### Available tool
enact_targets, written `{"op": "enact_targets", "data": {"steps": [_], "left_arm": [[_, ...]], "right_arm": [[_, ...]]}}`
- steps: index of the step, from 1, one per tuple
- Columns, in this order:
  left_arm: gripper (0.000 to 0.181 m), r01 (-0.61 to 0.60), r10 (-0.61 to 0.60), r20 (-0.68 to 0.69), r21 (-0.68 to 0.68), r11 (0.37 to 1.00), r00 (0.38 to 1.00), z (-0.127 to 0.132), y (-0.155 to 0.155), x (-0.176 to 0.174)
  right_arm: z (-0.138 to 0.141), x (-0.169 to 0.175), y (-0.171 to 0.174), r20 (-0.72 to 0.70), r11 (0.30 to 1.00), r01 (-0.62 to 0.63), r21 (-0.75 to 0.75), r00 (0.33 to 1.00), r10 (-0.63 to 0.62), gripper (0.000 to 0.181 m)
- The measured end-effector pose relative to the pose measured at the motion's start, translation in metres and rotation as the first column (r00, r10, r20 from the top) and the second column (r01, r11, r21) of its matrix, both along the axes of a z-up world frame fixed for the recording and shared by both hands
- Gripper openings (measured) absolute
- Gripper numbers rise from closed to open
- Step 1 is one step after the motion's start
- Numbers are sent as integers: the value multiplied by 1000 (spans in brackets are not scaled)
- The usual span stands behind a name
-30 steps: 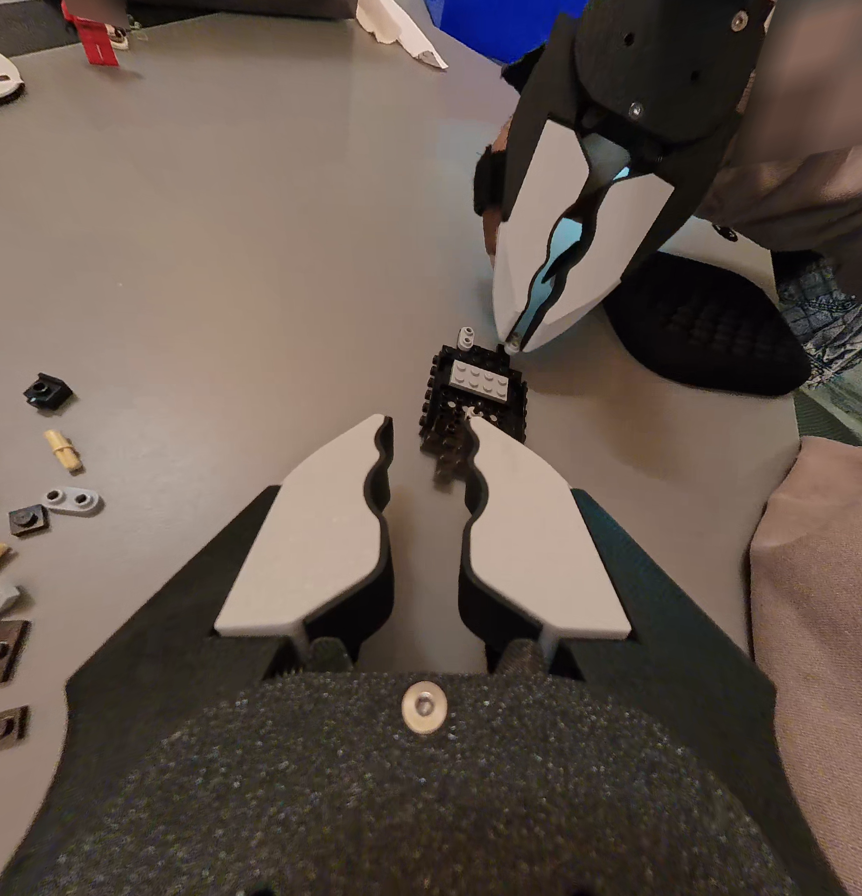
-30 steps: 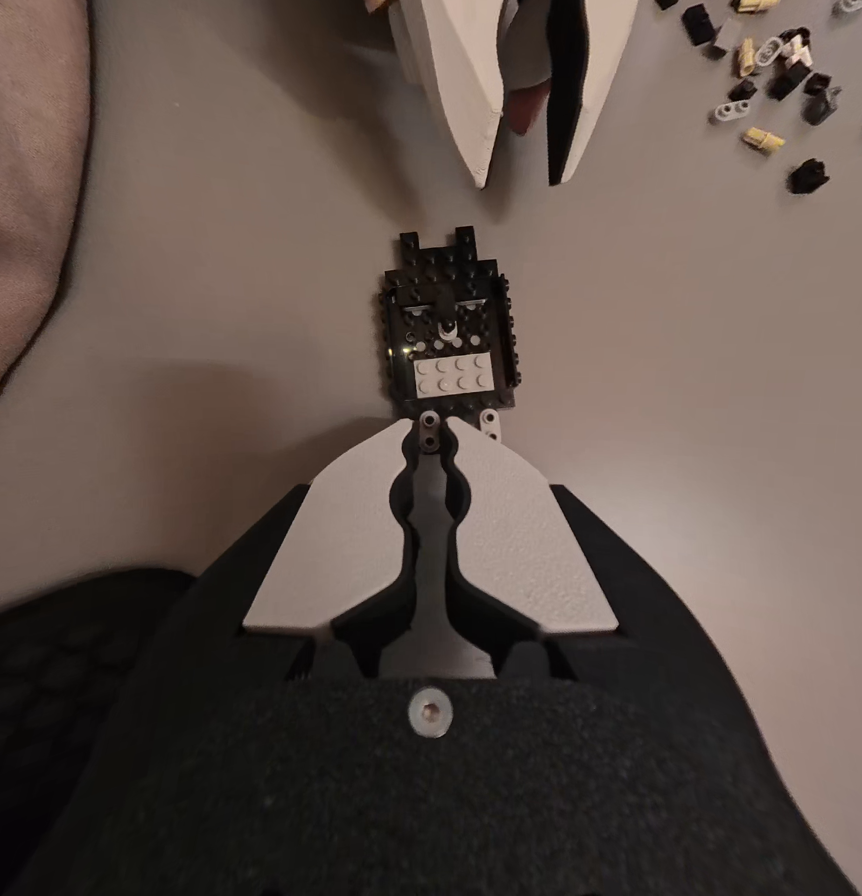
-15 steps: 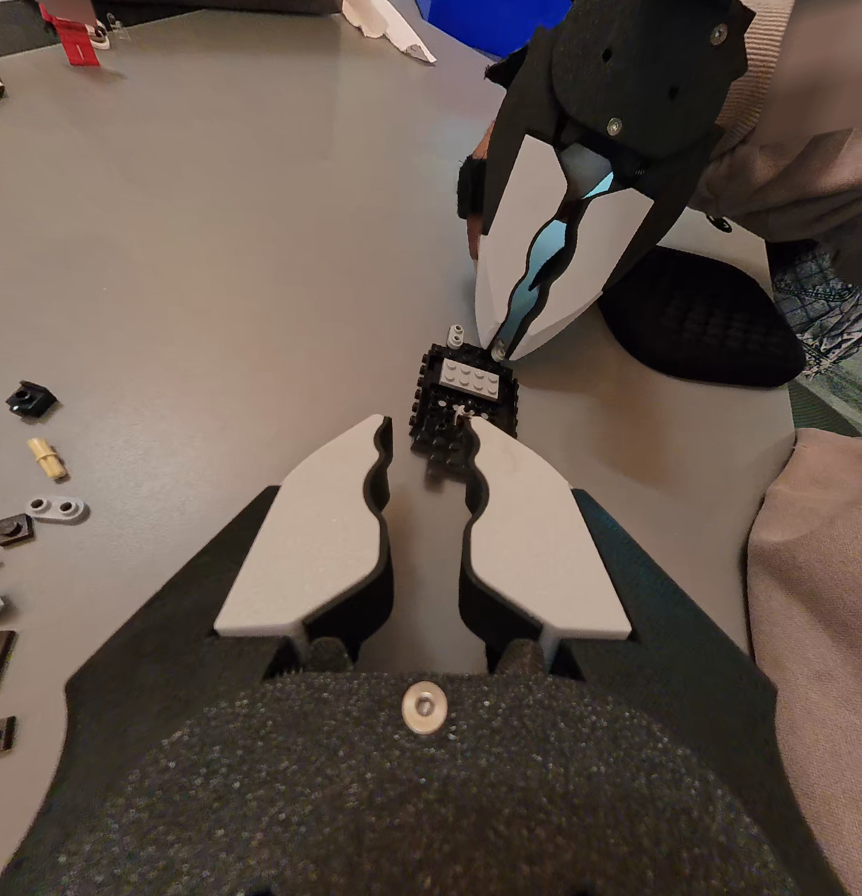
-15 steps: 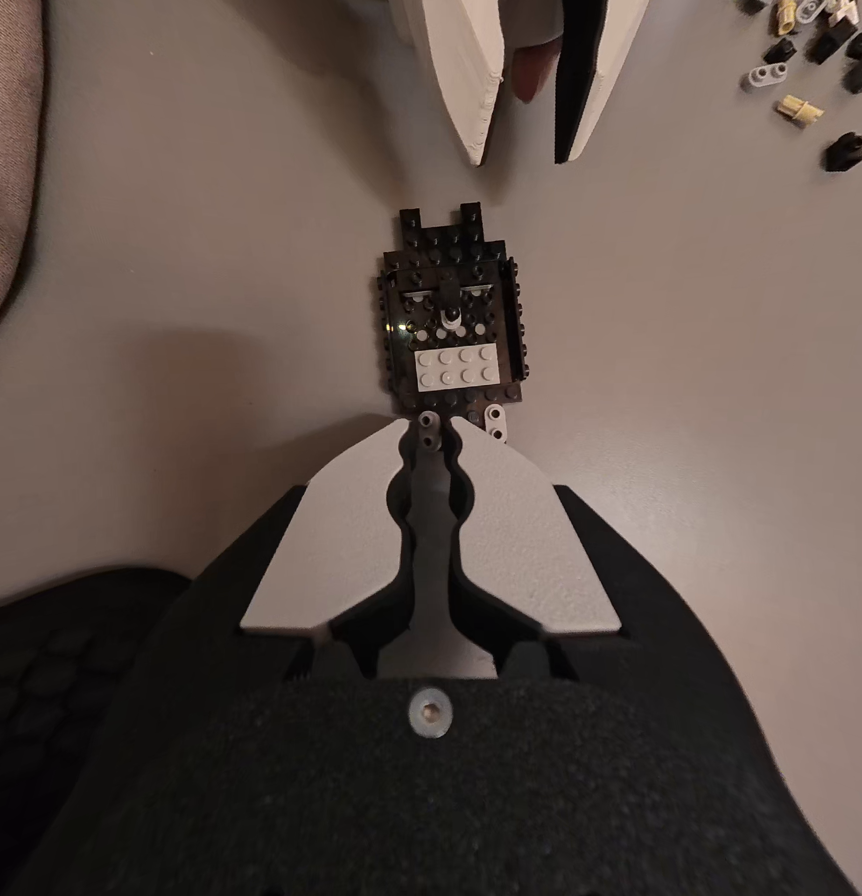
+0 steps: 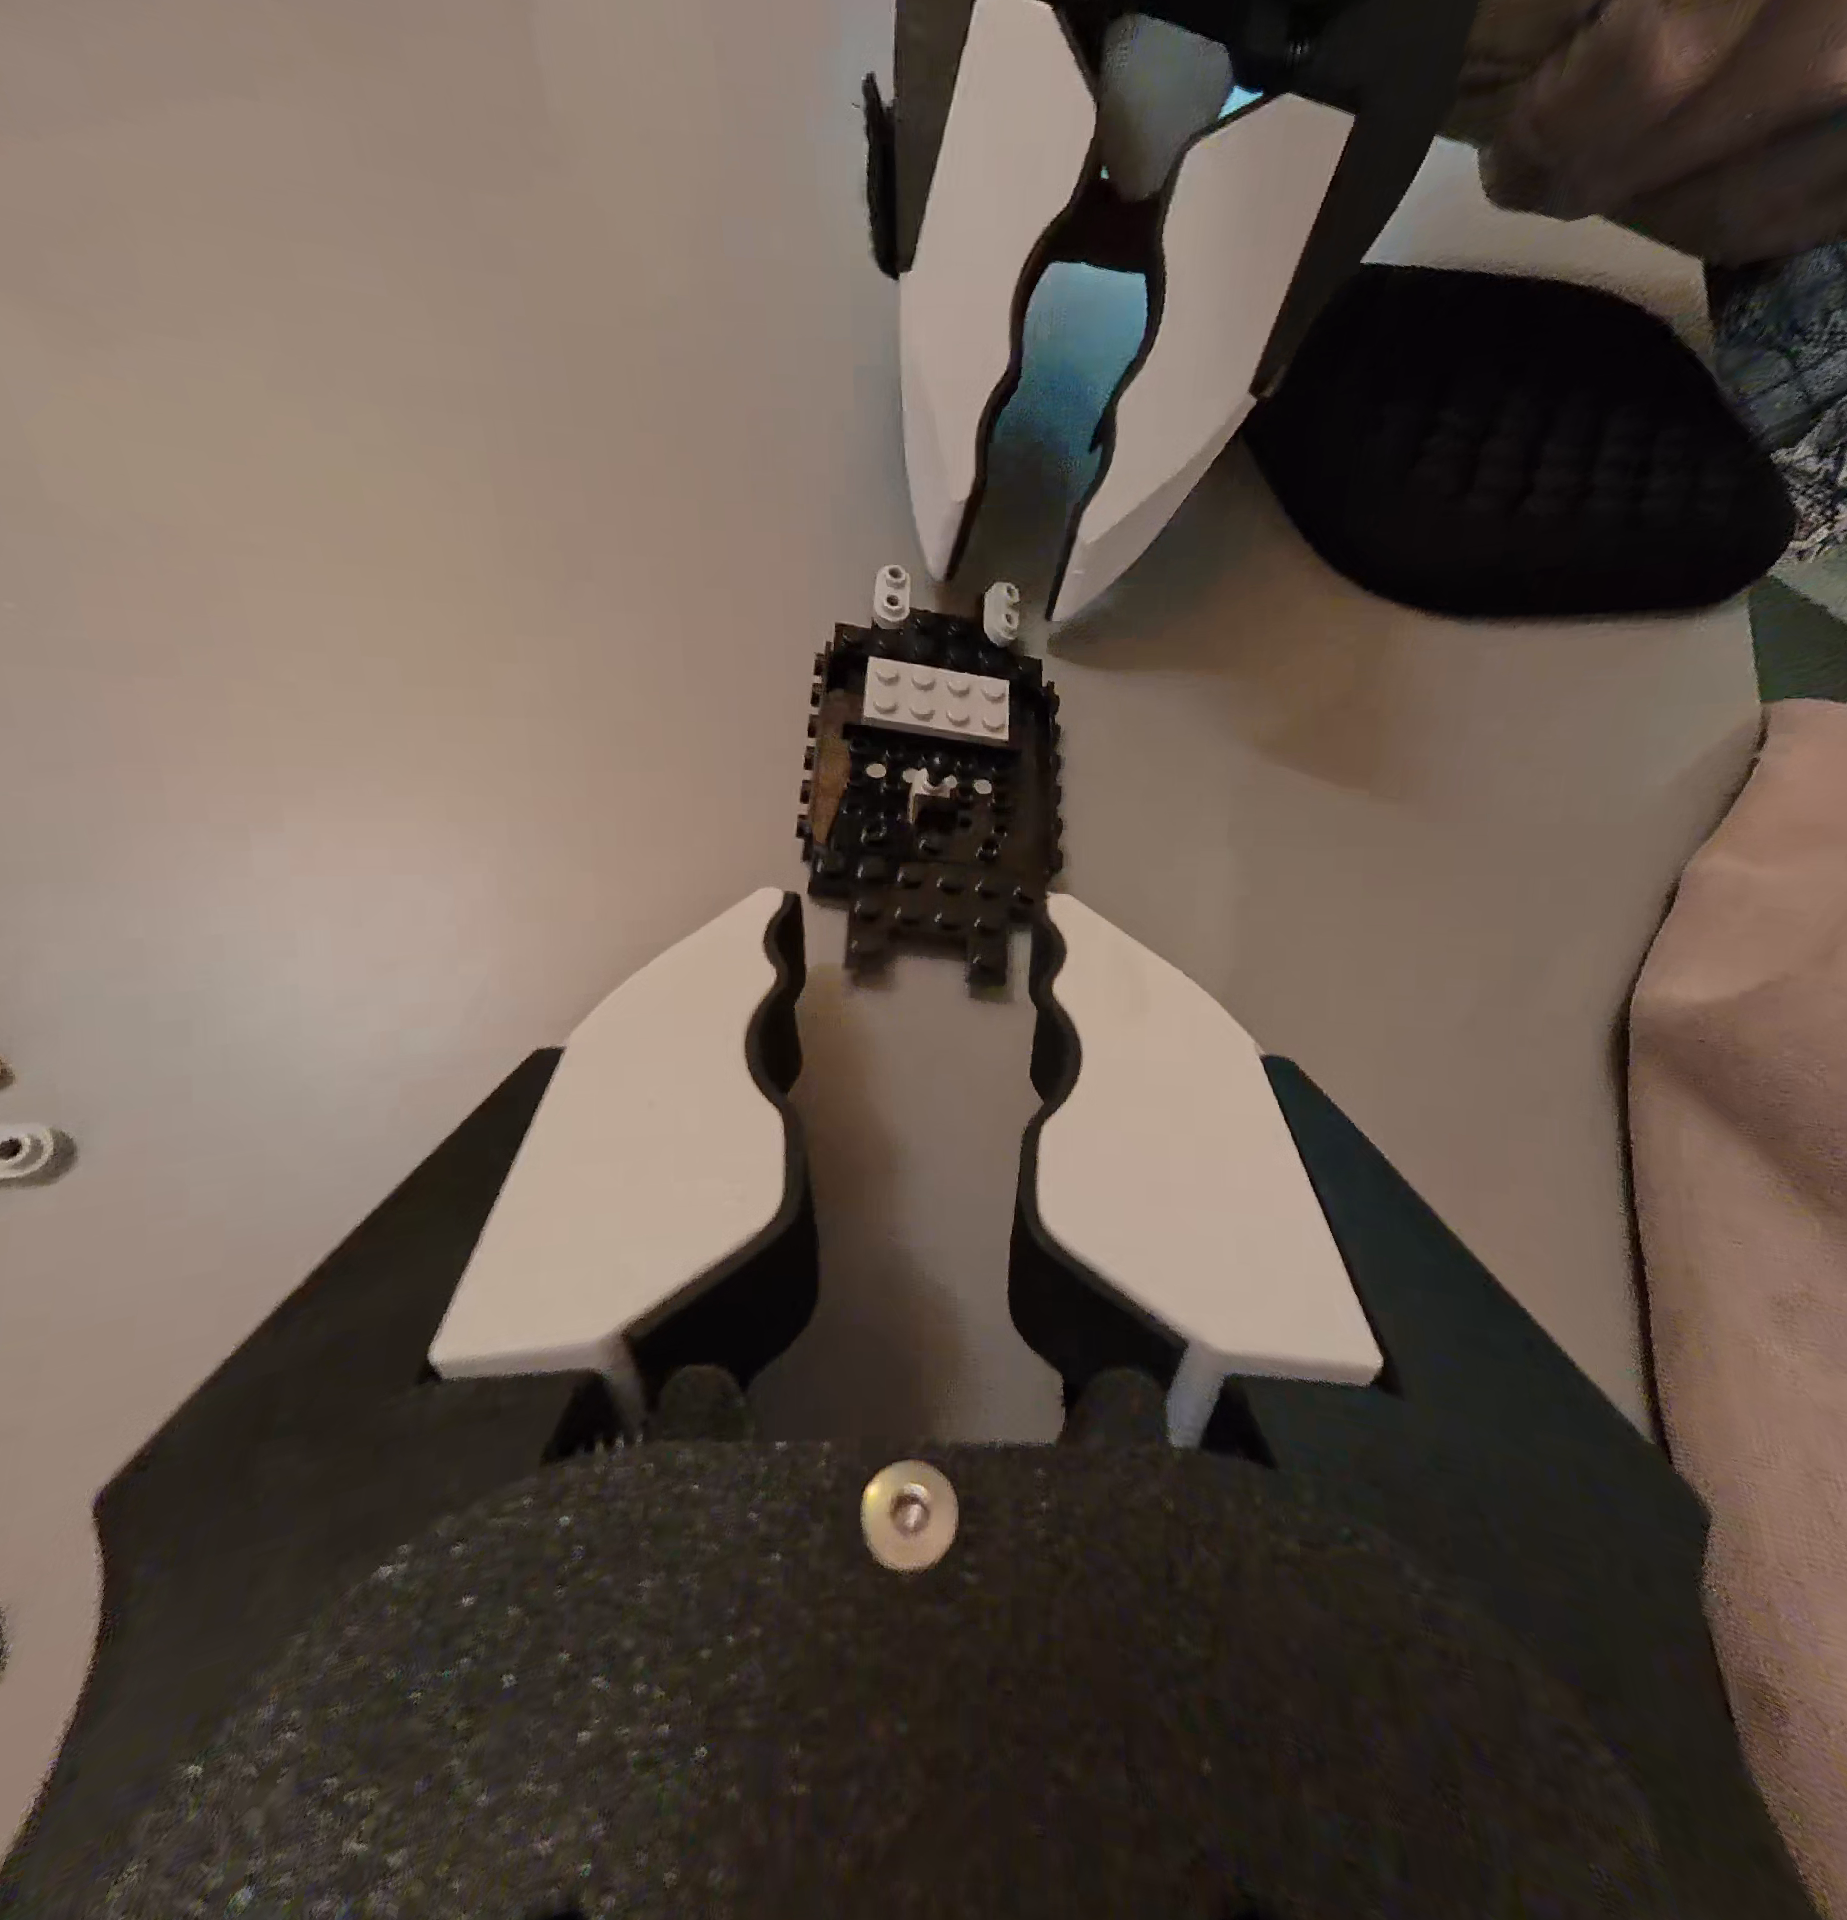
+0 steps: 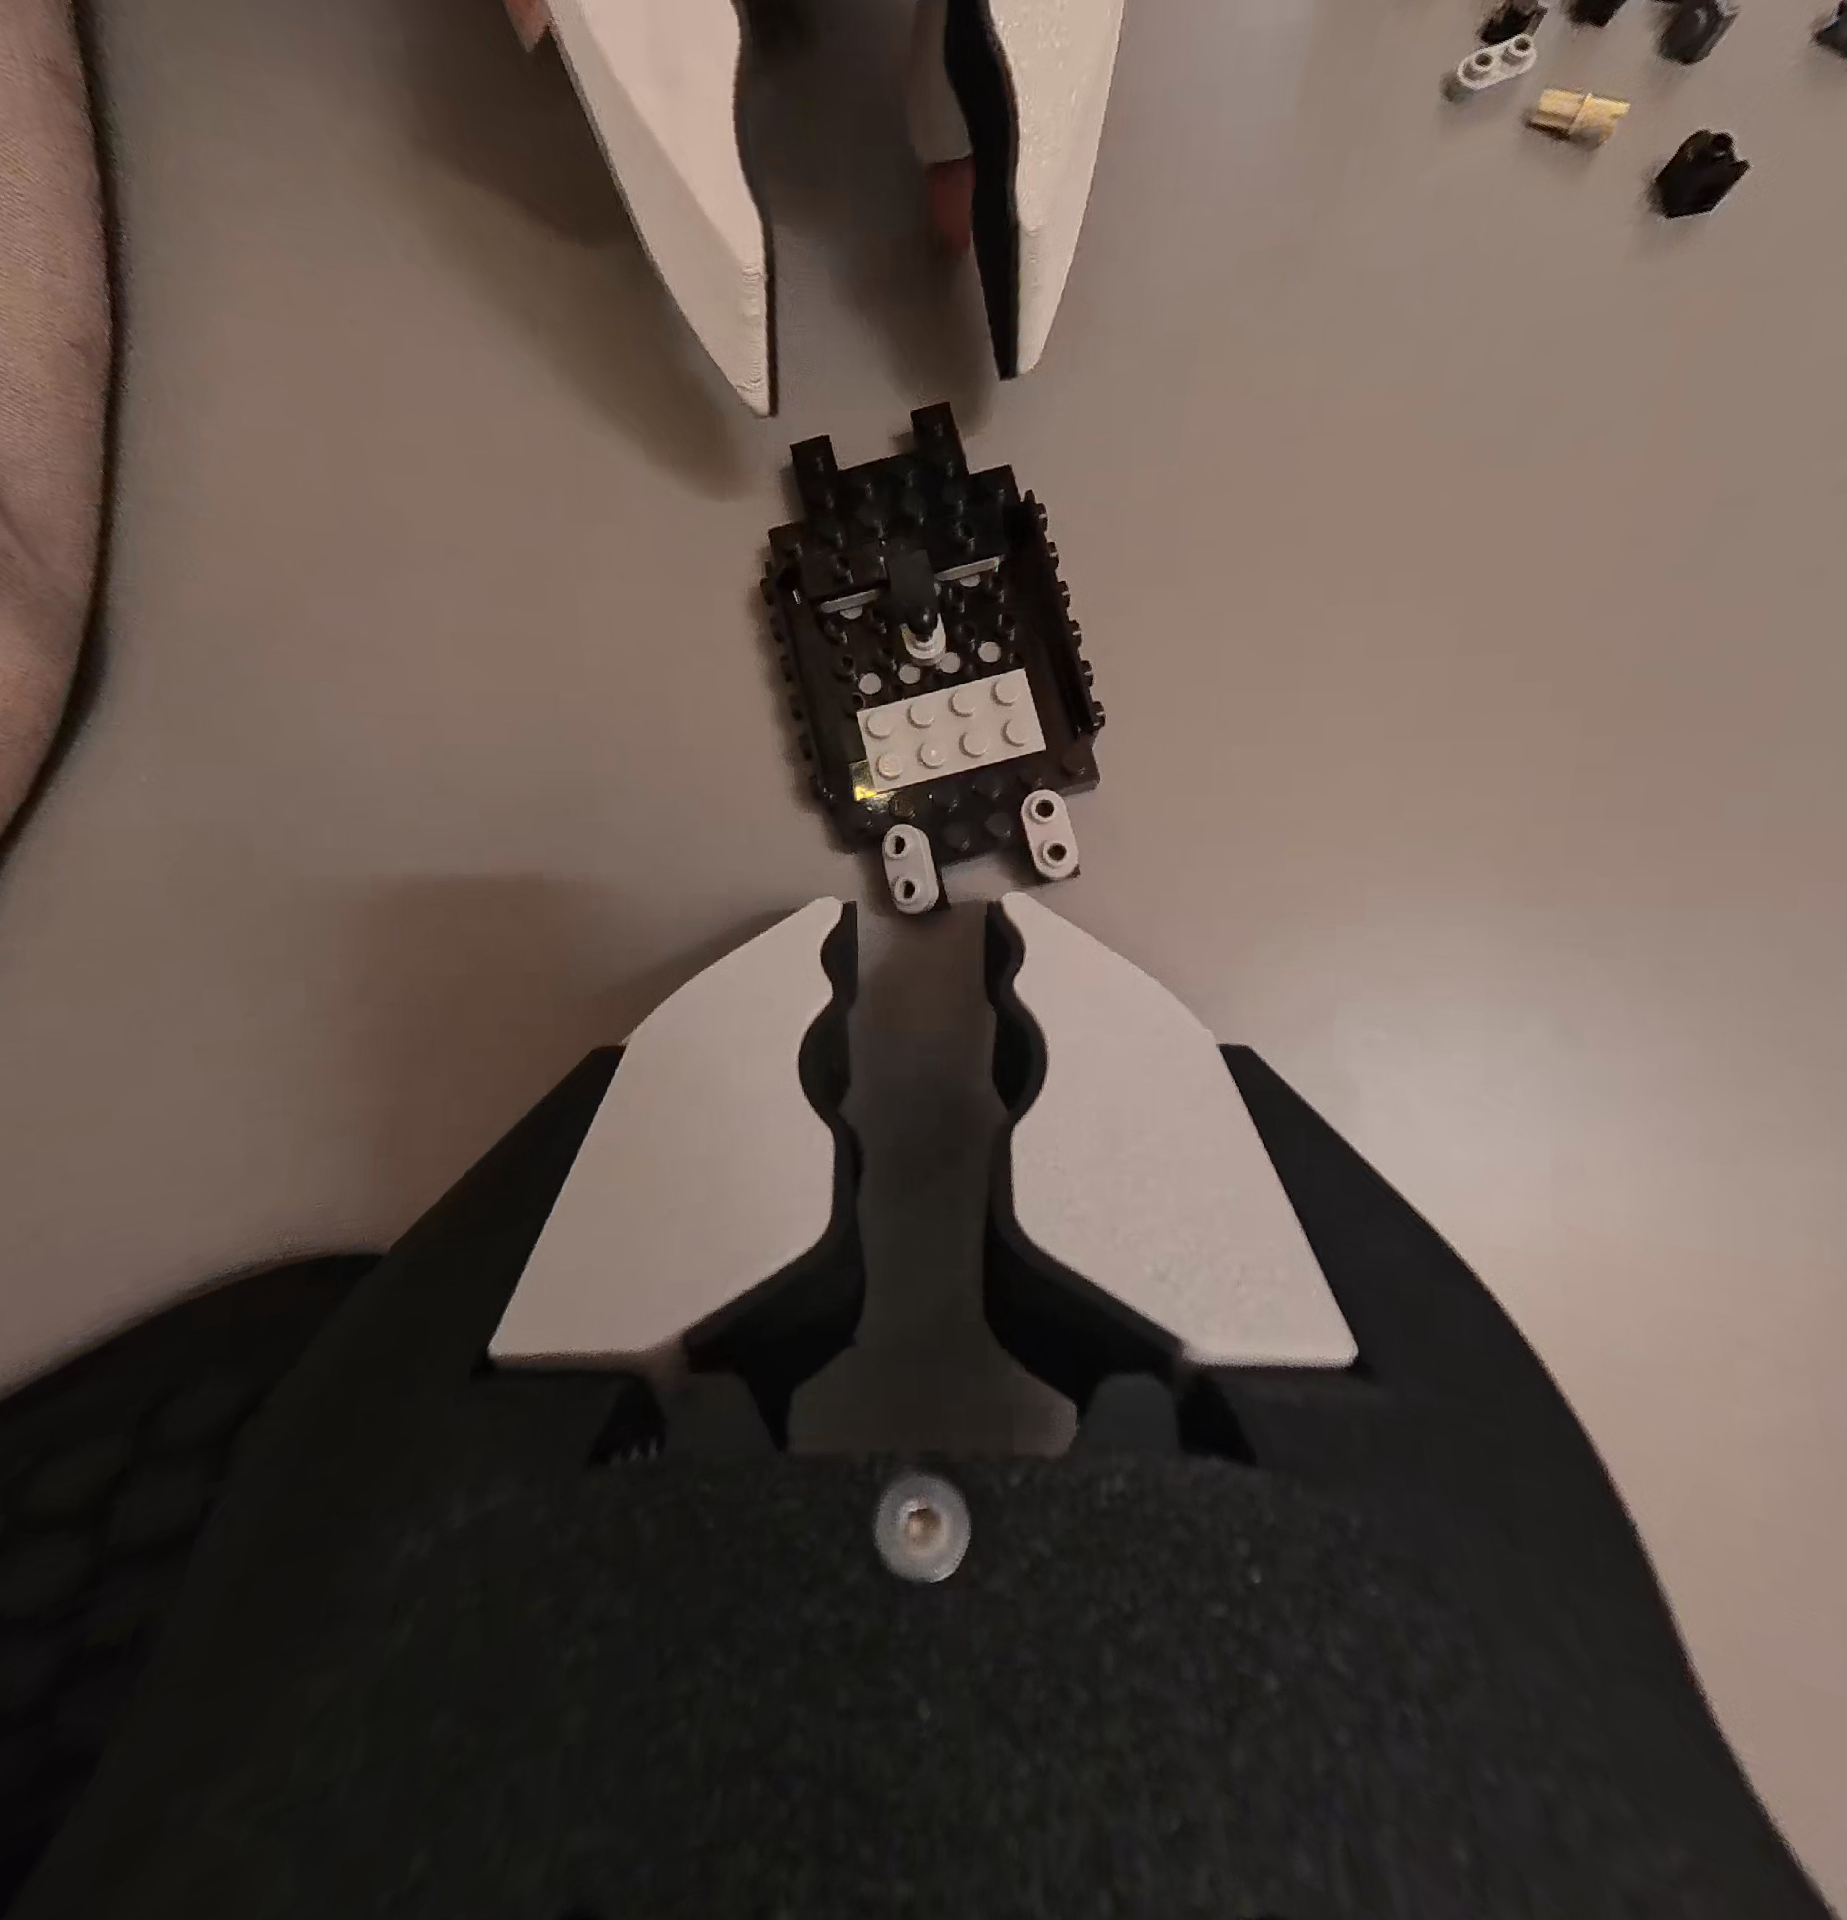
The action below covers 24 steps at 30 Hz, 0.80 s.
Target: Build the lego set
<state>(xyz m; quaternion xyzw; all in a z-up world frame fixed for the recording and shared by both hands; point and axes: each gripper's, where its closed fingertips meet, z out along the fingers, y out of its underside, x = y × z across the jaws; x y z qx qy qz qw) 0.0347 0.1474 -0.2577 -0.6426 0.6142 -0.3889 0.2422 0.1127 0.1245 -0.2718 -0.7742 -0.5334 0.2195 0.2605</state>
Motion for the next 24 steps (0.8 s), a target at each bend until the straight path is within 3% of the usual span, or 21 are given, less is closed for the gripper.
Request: {"op": "enact_targets", "data": {"steps": [17,24], "left_arm": [[39,2,-2,-10,-24,1000,1000,-2,2,-2],[39,10,-10,-3,-69,998,1000,0,0,-3]], "right_arm": [[-5,-7,0,17,997,-76,-2,997,76,9],[-1,-7,1,-39,997,-73,15,997,74,8]]}}
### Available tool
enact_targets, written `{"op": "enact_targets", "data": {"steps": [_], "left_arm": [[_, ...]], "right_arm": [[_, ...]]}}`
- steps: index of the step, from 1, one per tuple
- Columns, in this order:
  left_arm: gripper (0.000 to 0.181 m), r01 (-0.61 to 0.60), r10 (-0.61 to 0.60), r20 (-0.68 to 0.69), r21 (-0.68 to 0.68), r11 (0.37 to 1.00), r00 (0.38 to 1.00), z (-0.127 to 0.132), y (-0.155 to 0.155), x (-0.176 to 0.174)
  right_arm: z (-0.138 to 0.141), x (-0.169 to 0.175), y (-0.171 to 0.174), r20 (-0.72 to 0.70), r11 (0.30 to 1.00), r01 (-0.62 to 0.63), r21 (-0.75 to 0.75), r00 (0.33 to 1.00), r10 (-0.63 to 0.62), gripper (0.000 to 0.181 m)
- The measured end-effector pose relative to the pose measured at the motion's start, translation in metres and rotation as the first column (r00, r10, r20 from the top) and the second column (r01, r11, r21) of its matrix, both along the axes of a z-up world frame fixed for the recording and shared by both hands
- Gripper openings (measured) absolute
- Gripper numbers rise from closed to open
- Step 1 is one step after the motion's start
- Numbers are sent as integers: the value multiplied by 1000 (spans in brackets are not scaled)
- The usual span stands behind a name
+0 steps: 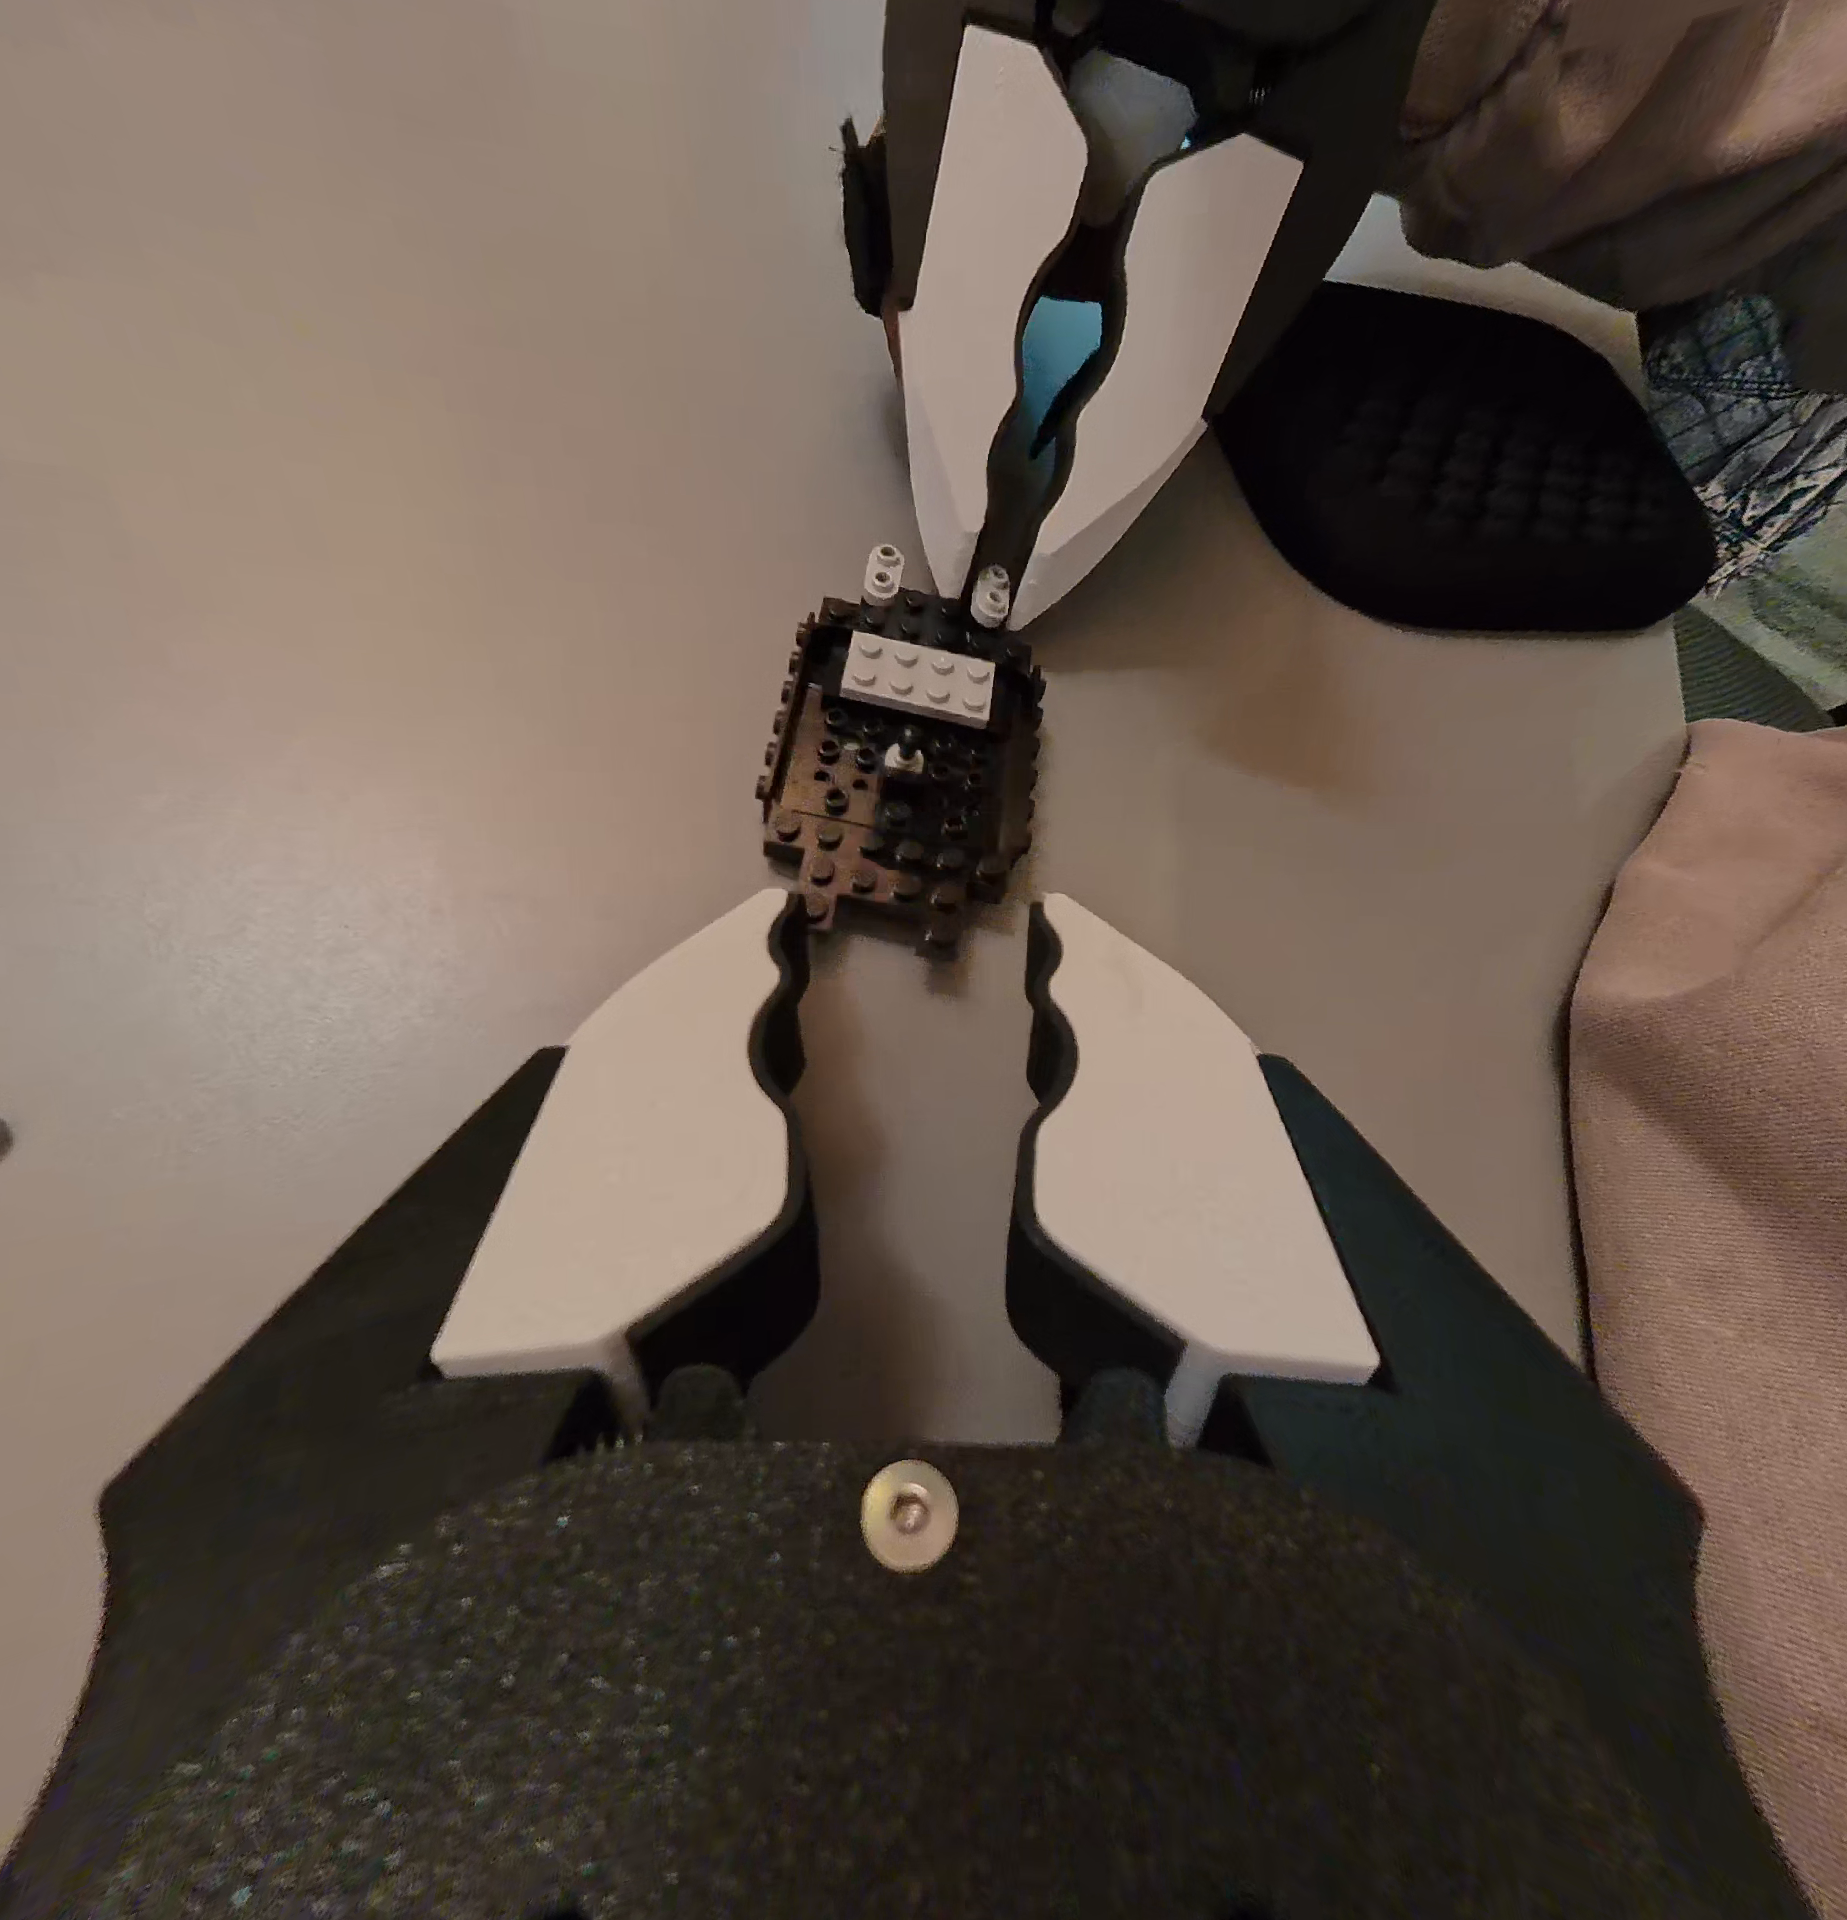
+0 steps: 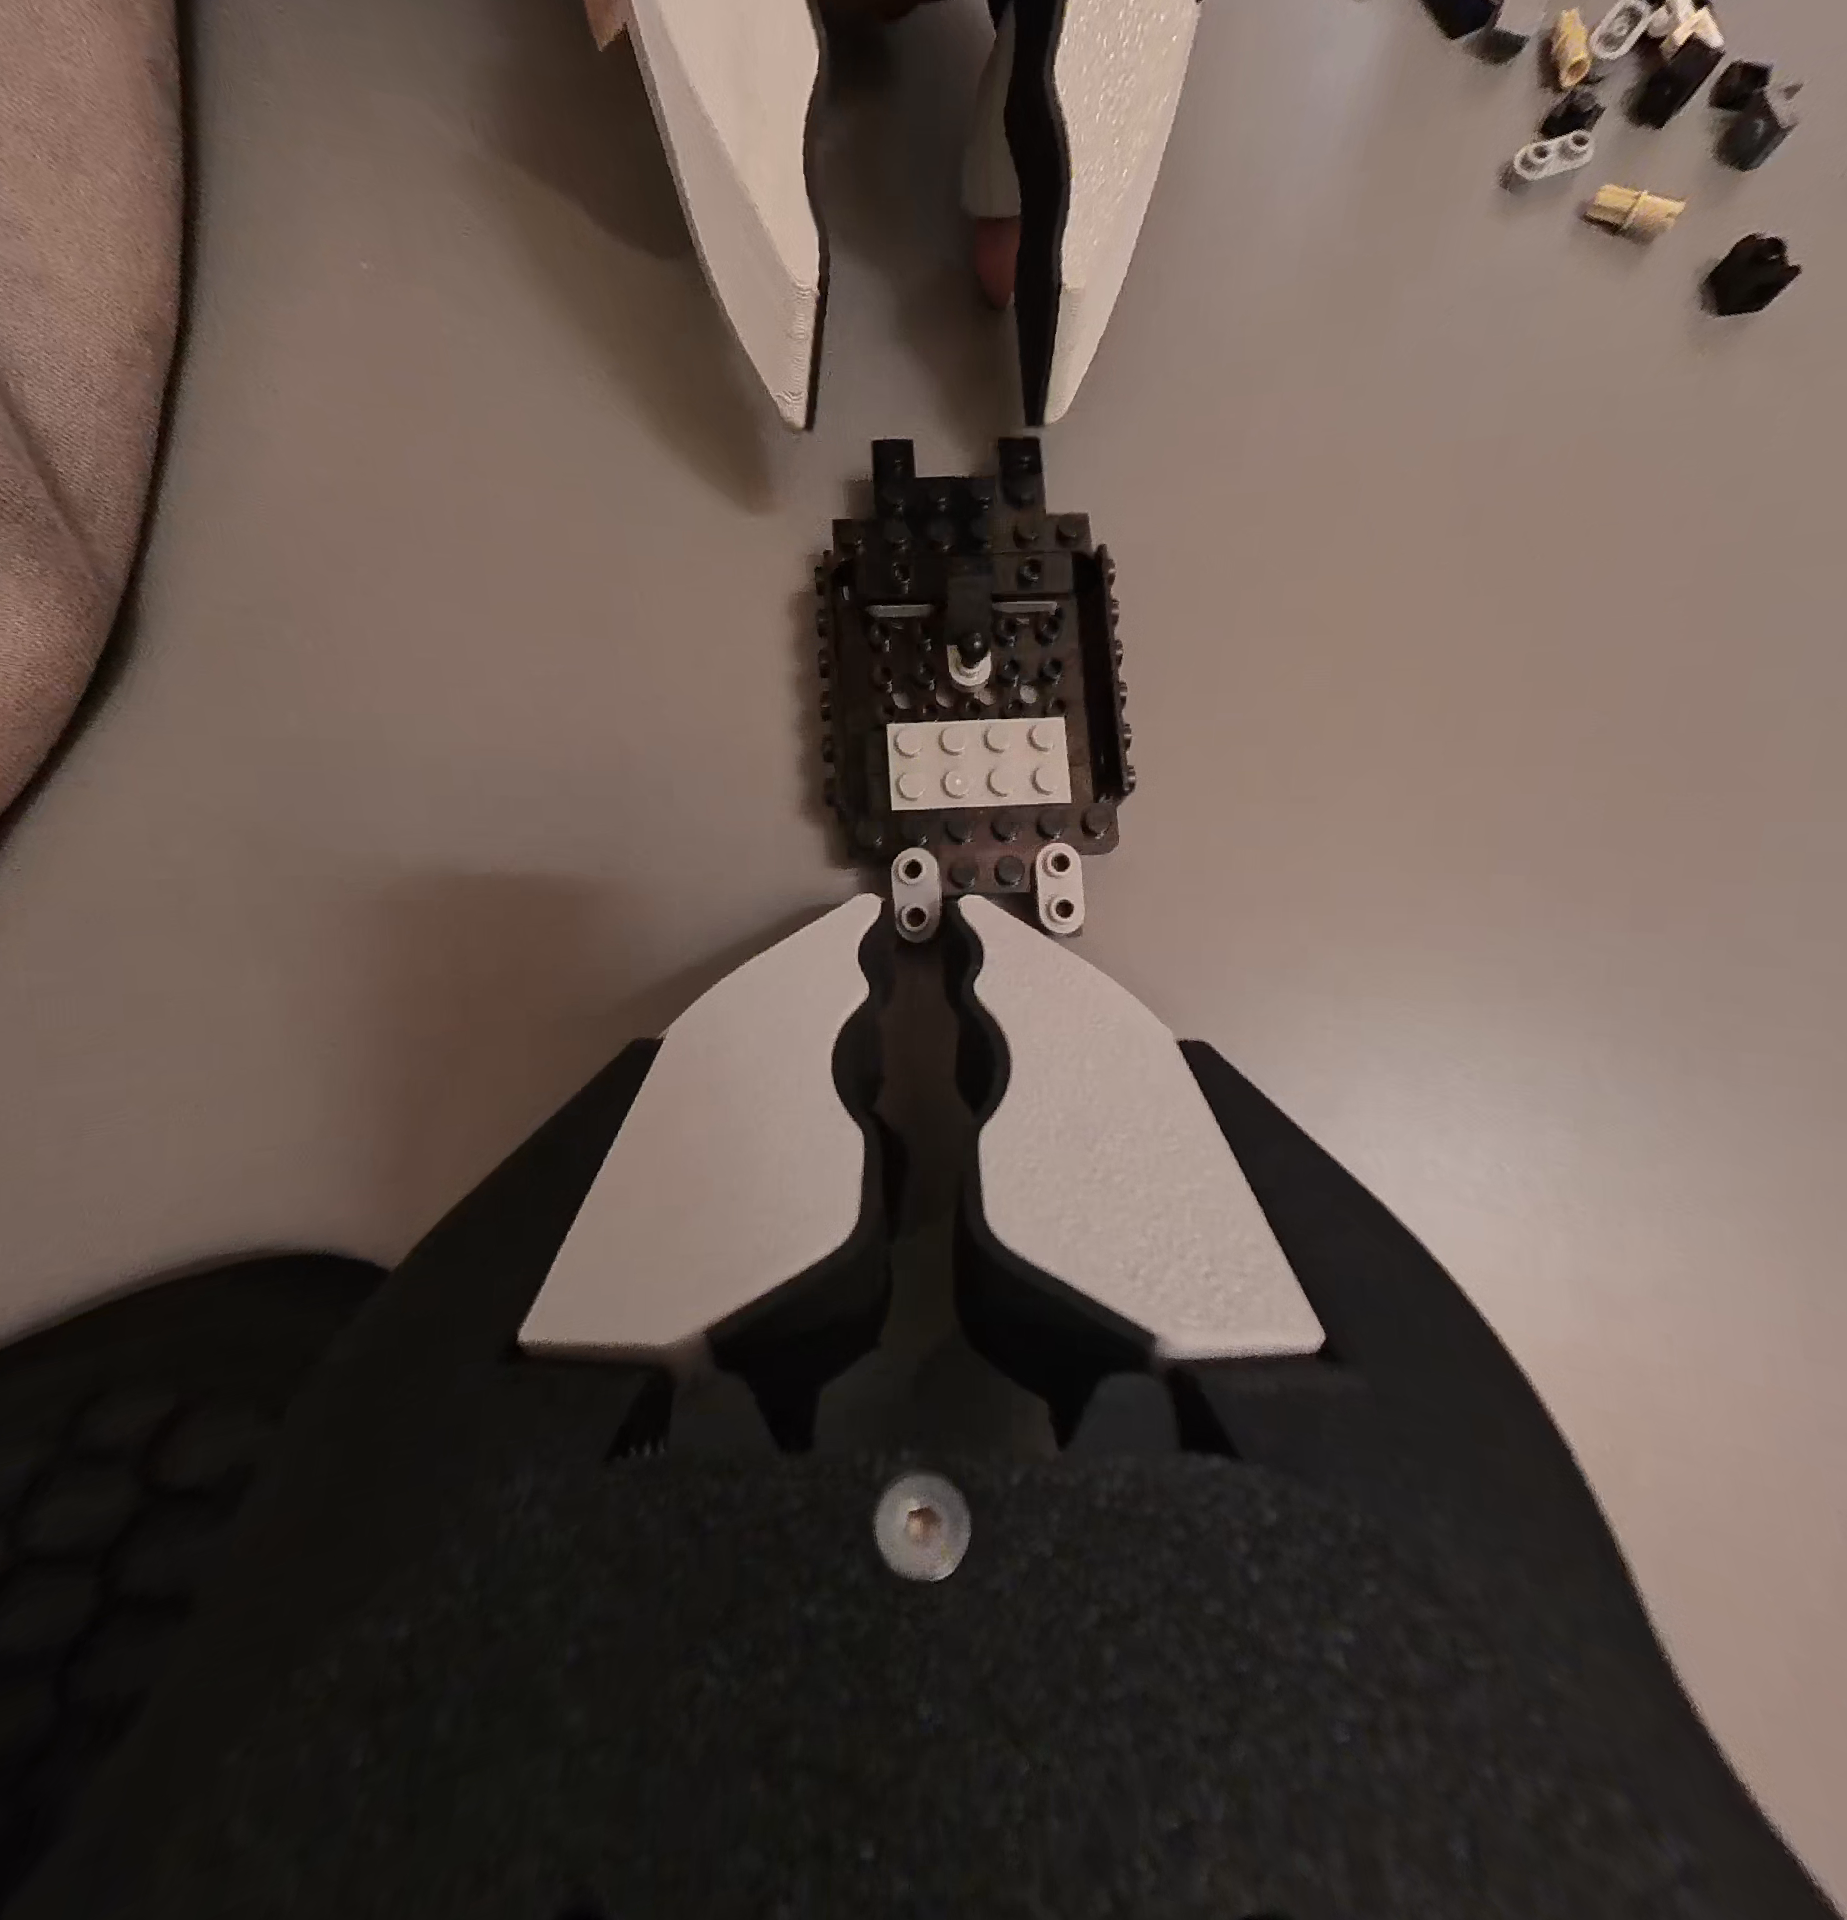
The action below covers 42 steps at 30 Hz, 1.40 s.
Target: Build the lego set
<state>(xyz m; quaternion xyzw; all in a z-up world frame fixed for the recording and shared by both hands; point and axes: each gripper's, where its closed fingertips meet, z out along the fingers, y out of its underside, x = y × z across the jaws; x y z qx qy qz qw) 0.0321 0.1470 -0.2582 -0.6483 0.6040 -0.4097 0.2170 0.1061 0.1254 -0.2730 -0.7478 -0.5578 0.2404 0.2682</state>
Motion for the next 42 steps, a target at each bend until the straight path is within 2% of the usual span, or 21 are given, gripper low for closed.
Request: {"op": "enact_targets", "data": {"steps": [7,13,20,24,26,33,37,42], "left_arm": [[41,-30,33,23,-107,994,999,4,4,0],[41,-48,73,77,-290,956,994,16,5,2],[34,31,60,149,-543,839,987,36,-14,6],[25,90,67,201,-681,726,977,49,-23,9],[16,78,89,190,-721,689,978,49,-22,9],[10,21,189,129,-872,489,973,50,-17,13],[10,12,209,114,-900,436,971,49,-17,15],[10,5,223,105,-913,408,969,48,-16,16]], "right_arm": [[9,2,-2,-33,996,17,86,999,-14,8],[27,5,-6,-54,991,13,133,999,-6,8],[52,-2,-13,-21,977,-45,210,999,50,8],[58,-10,-14,-7,970,-69,235,997,73,8],[57,-12,-14,3,968,-78,239,997,80,8],[59,-9,-7,-1,977,-74,201,997,76,8],[60,-6,-7,41,980,-114,161,993,109,9],[61,-5,-3,57,984,-126,123,991,120,12]]}}
